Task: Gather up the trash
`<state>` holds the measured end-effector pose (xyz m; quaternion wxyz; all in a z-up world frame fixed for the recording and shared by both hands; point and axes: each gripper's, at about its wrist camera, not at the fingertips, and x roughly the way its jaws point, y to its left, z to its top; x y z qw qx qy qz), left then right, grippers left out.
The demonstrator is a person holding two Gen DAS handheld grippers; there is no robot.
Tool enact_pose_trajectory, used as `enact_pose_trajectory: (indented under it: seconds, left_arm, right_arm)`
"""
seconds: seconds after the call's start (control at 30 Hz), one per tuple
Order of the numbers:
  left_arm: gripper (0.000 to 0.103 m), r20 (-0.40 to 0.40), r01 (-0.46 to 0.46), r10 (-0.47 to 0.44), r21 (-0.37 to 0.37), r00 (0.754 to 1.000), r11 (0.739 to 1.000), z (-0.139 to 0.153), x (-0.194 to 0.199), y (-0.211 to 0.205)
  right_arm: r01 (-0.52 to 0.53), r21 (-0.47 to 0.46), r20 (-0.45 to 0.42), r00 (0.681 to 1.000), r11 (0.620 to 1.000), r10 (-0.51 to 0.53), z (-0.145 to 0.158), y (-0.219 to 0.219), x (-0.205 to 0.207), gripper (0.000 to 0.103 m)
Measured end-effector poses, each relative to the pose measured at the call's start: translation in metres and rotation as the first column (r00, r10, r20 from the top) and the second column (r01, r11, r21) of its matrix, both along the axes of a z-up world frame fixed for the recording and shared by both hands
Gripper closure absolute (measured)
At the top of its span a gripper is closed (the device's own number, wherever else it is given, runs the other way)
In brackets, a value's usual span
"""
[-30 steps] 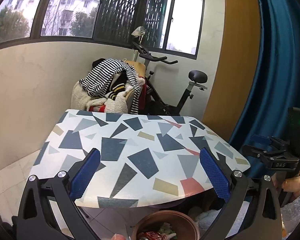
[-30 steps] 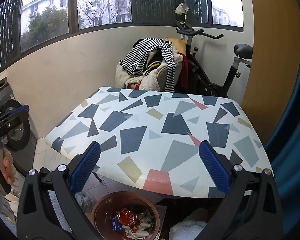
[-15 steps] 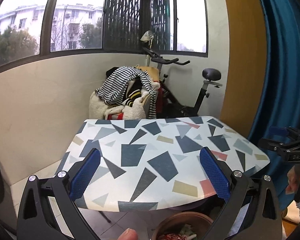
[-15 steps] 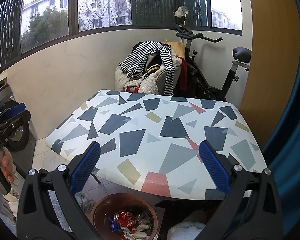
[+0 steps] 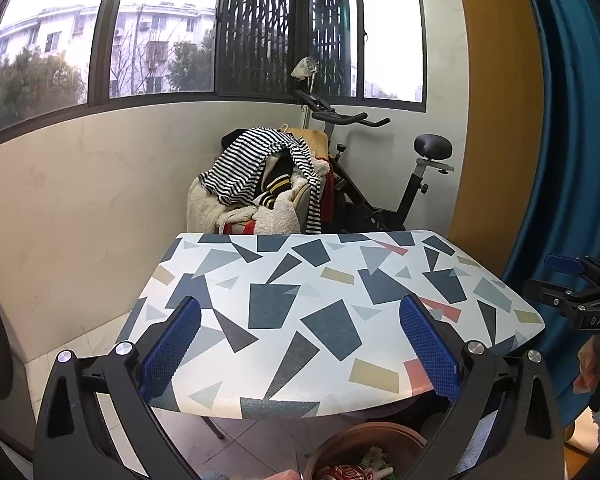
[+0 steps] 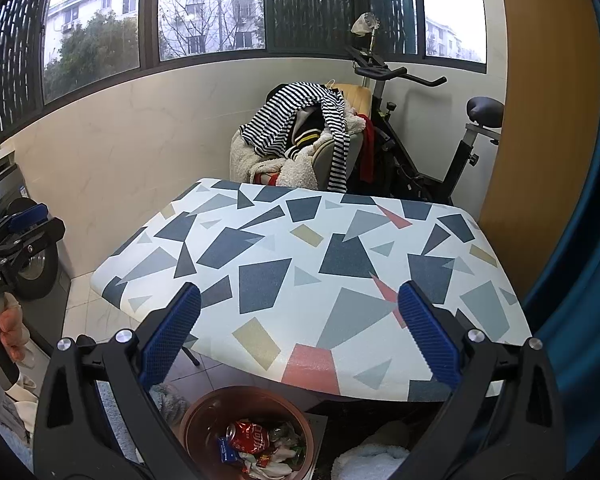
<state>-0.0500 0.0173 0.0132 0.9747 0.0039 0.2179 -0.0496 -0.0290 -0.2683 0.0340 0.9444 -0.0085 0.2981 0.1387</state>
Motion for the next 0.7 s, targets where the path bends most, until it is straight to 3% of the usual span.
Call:
enact_pose_trajectory:
  seconds: [0.7]
  left_arm:
    - [0.006,-0.017,0.008,-0.007,0.054,1.000,0.999,-0.0073,0.0004,-0.0068]
  right_arm:
    - [-0.003,-0.003,-0.012,1.000,1.000,0.002,-0.0029,-0.0019,0.0016,0.006]
